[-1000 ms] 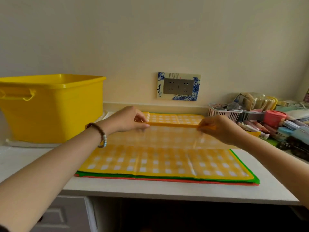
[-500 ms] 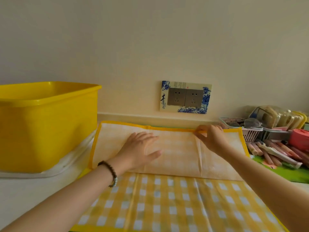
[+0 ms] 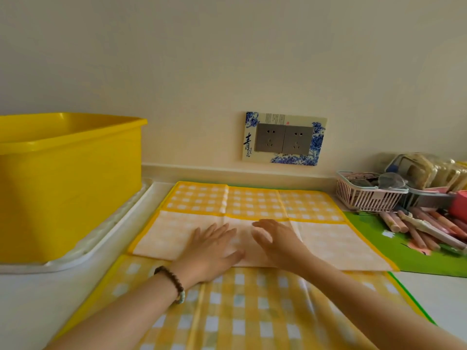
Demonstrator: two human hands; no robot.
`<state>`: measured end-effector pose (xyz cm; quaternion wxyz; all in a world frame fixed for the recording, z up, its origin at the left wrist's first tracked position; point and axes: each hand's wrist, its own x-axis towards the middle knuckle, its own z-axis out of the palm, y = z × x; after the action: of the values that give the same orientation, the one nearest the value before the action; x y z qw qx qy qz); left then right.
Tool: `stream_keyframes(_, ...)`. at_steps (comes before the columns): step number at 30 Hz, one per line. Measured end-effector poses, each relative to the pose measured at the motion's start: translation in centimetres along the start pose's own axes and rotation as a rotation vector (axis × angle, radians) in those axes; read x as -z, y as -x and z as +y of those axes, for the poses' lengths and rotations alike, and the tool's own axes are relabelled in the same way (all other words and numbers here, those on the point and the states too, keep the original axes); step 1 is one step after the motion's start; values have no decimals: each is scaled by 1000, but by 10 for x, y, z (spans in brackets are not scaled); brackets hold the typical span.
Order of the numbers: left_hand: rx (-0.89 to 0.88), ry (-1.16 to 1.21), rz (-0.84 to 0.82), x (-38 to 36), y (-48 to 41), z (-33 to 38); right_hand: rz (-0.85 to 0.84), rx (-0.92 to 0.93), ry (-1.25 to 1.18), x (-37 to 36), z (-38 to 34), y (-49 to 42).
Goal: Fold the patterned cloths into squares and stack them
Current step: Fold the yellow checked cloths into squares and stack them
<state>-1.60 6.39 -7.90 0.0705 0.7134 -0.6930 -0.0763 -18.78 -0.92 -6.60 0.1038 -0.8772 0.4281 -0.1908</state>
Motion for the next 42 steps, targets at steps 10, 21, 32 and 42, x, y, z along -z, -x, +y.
stream_keyframes(10,-11,-32,-10,-5,1,-3,-106,-159,162,-14,14,24)
stream_keyframes(21,-15,-24,-29,-1,4,0,-150,-479,318,44,115,73)
stream_keyframes(32,-16,-23,-33,-3,1,-1,-233,-30,41,24,22,48)
stream_keyframes(42,-30,-6,-70,-3,-1,-10,-304,-41,167,6,17,48)
